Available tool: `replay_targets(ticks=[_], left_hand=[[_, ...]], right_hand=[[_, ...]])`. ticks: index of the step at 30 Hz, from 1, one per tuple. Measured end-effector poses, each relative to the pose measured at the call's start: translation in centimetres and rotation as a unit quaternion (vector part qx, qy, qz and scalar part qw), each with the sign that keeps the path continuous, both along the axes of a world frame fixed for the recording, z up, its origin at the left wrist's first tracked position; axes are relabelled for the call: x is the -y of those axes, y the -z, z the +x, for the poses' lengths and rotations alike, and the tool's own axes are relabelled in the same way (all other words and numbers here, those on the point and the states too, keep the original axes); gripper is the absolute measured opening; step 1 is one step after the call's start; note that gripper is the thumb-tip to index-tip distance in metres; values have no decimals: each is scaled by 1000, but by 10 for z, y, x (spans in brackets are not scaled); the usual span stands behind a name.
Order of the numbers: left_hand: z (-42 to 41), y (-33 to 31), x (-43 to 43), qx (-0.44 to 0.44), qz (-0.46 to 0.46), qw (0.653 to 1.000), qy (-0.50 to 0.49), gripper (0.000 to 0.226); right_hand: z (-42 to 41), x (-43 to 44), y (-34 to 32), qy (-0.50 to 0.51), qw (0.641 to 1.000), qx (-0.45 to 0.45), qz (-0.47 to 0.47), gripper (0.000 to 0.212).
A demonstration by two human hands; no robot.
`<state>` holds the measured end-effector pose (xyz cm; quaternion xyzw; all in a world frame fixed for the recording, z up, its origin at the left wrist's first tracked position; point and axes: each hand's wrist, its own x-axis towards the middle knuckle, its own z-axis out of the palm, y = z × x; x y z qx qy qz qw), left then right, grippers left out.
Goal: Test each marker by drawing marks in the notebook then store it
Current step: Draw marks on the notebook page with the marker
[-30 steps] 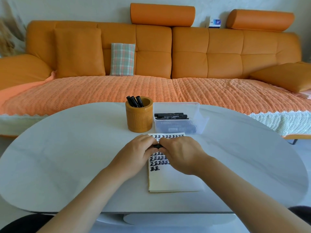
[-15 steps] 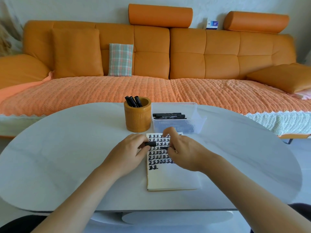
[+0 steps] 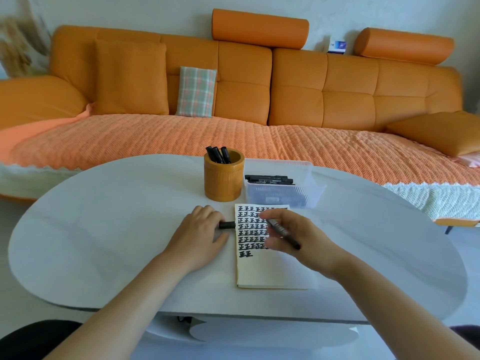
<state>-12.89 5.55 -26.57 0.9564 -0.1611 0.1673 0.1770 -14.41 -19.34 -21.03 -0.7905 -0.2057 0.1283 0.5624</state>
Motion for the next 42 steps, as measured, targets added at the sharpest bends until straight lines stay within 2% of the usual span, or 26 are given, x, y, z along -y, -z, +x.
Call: replay_targets(ticks=[2, 4, 7, 11, 15, 20, 24, 31, 35, 42], left_hand=[[1, 2, 0, -9, 0, 1000, 6, 24], [3, 3, -1, -14, -8, 1000, 10, 25], [5, 4, -1, -30, -19, 999, 8, 35], [4, 3, 0, -81, -39, 996, 15, 66], [1, 4, 1, -102, -37, 994, 31, 62], [0, 3, 2, -101, -14, 994, 38, 77], [-1, 3, 2, -86, -7, 995, 40, 81], [-2, 1, 3, -89, 5, 995, 41, 70], [-2, 1, 2, -97, 7, 994, 43, 80], [-2, 0, 3, -97, 12, 994, 39, 83]], right_hand=[[-3, -5, 5, 34, 997, -40, 62, 12], [-2, -8, 11, 63, 993, -59, 84, 14], [-1, -12, 15, 52, 996, -32, 70, 9], [0, -13, 20, 59, 997, -17, 41, 10], [1, -15, 26, 75, 997, -17, 22, 18], [1, -14, 29, 66, 998, 2, 18, 20], [1, -15, 32, 71, 997, 10, 3, 22], [1, -17, 32, 67, 997, 37, -30, 15], [0, -16, 32, 67, 996, 51, -28, 19], [1, -15, 32, 36, 998, 52, -25, 16]])
